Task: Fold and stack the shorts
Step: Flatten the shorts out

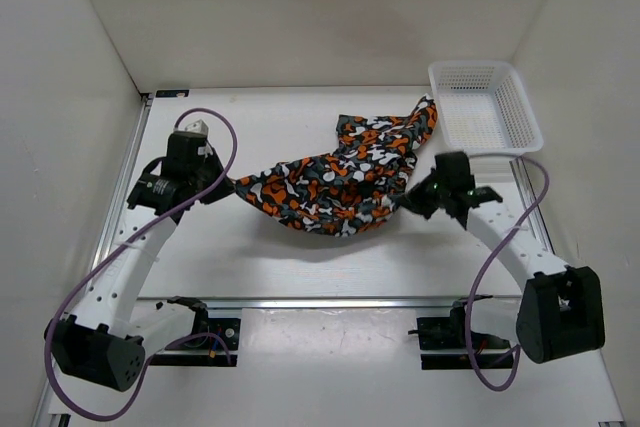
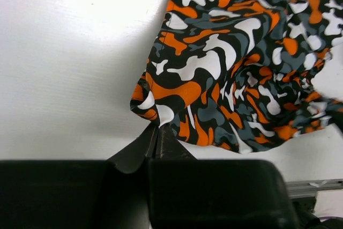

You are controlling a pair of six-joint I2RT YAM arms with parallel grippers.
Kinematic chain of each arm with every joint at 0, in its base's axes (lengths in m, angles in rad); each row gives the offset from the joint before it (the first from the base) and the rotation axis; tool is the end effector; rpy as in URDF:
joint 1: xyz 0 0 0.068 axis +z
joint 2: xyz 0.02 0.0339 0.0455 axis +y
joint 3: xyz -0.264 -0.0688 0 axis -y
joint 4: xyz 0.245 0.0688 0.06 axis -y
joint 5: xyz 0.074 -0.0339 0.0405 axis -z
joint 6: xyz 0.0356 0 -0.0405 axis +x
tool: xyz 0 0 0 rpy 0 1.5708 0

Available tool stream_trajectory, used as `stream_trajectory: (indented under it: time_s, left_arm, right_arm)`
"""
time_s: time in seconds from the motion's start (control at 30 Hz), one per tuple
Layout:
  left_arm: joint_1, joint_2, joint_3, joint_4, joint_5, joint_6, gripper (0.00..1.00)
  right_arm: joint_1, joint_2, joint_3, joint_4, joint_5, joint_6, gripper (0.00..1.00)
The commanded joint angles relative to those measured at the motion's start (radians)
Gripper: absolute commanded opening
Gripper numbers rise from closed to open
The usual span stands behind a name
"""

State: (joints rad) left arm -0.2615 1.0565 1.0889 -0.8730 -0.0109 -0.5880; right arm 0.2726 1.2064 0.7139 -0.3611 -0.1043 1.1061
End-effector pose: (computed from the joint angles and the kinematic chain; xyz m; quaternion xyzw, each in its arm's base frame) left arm 0.1993 -0.0529 0.3296 -0.1537 0.9213 -0.1425 0.3274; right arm 0.2321 0.0687 0.2147 0.3618 0.8625 0.2606 0.2394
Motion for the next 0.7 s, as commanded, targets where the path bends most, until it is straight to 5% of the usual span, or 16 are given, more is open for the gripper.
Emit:
stream_trajectory:
  time_s: [0.0,0.17,0.33,0.5,0.67]
  left_arm:
    - [0.024,0.026,0.156,0.013,-0.015,0.019,0.10]
    - [0.033,0.054,0.250,-0.024,-0.024,0.030,0.10]
    - [0.009,0.005,0.067,0.002,-0.006,-0.025,0.10]
    - [-0.076,-0.006,-0.119,0.069,0.029,-0.101,0.10]
    - [-0.110,-0.006,-0.118,0.069,-0.008,-0.111,0.10]
  right_arm:
    - [-0.036,-0.028,0.273,-0.028,0.028,-0.198,0.00]
    - [-0.015,-0.148,0.418,-0.038,0.124,-0.406,0.00]
    - [0.066,-0.379,0.067,-0.028,0.276,-0.477,0.04]
    - [0.066,-0.507,-0.201,-0.177,0.290,-0.223,0.81]
    - [0.066,-0.568,-0.258,-0.226,0.256,-0.034,0.85]
